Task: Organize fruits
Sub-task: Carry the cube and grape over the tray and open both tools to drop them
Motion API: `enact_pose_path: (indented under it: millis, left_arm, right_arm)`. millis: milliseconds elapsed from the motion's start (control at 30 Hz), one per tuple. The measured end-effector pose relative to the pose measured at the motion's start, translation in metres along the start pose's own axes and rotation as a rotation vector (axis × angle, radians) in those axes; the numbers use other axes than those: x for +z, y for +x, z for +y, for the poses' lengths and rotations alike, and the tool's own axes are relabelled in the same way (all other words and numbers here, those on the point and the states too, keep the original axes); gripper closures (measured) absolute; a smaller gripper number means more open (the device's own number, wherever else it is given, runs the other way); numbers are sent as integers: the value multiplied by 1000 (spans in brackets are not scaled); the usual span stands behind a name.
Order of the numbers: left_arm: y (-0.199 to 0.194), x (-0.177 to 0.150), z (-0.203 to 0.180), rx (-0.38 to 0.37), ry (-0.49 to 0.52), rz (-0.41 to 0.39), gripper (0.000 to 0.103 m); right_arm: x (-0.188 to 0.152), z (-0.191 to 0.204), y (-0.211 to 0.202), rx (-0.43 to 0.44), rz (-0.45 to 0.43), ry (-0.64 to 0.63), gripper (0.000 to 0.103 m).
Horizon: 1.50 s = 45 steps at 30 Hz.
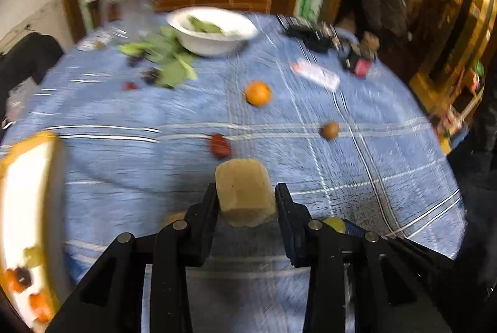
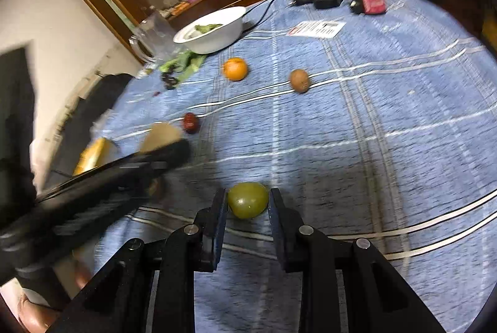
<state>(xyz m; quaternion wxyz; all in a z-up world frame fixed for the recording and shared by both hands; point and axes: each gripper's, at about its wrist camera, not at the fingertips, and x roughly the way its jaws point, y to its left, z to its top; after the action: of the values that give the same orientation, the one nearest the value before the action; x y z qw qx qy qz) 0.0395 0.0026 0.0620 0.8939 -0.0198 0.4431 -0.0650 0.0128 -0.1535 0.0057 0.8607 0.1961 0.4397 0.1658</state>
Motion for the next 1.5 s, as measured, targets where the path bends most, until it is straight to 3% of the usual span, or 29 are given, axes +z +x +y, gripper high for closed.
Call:
enact_pose_path:
  millis: [167,267,400,567,700,800,967,1100,1267,1367,1500]
  left_arm:
    - [-66,-13,60,-24,-118,-72,68]
    - [-102,-35,105,26,-147,-117,68]
    - [-131,-65,167,107,-210,-141,68]
    - [-149,-100,235,228,-311,-173,68]
    - [-143,-118,265,244,-357,-151,68]
    - [-135,-126,277,255,-369,-126,68]
    - [-129,-141,284,221,-381,-105,68]
    - [-128,-143,280,205,-378,-110,67]
    - [-128,-143,280,190,-398,-106,55]
    - [-128,-142,278,183,-408,-106,46]
    - [-132,-139,273,182,-400,-109,44]
  right_arm:
    - [0,2,-16,117,-38,35,75]
    - [-5,14,-30,166,-80,3,75]
    - [-21,39,-39,141,-87,-18,75]
    - [-36,111,-34,145,-27,-129,74]
    - [-43,187,-20,177,13,-266,74]
    - [-59,233,2,178,56,-356,74]
    - [-74,275,47,155,121,-418,74]
    - [-76,287,68,116,139,-469,73]
    - [-76,288,88,111,166,-466,73]
    - [-75,287,87,105,159,-468,67]
    - [-70,287,80,91,126,-471,60]
